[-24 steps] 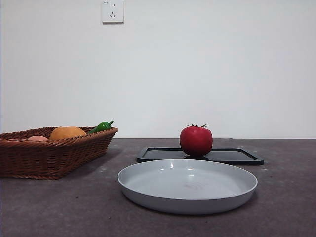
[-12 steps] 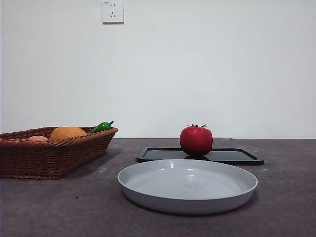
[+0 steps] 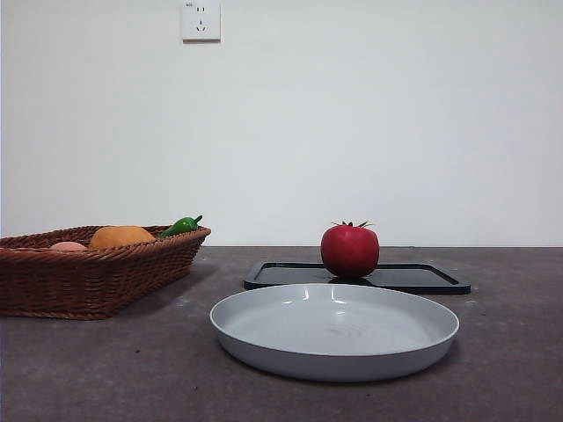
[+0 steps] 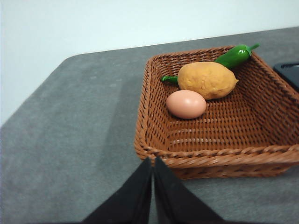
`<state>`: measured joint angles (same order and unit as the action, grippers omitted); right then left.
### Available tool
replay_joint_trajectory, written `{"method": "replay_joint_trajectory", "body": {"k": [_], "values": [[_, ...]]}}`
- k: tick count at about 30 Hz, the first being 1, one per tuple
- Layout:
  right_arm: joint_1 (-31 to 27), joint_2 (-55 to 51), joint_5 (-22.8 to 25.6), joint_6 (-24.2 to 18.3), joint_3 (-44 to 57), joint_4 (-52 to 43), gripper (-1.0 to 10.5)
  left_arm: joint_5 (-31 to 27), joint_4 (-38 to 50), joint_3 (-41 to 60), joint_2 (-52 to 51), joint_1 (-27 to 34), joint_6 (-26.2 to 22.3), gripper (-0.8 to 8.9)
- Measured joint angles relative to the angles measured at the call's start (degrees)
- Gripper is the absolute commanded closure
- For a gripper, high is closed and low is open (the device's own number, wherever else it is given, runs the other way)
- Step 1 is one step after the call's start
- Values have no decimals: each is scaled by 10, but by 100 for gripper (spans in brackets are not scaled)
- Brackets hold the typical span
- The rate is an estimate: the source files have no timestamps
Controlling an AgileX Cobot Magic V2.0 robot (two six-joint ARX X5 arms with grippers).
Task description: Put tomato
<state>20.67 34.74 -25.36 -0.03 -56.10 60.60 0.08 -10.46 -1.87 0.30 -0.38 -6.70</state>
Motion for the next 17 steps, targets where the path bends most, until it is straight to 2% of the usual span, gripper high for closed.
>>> {"method": "replay_joint_trajectory", "body": {"k": [4, 17], "values": [[0, 0, 0, 0, 0, 0, 933, 0, 0, 0, 0, 0, 33, 805], [0, 0, 0, 0, 0, 0, 933, 0, 0, 0, 0, 0, 45, 805]]}}
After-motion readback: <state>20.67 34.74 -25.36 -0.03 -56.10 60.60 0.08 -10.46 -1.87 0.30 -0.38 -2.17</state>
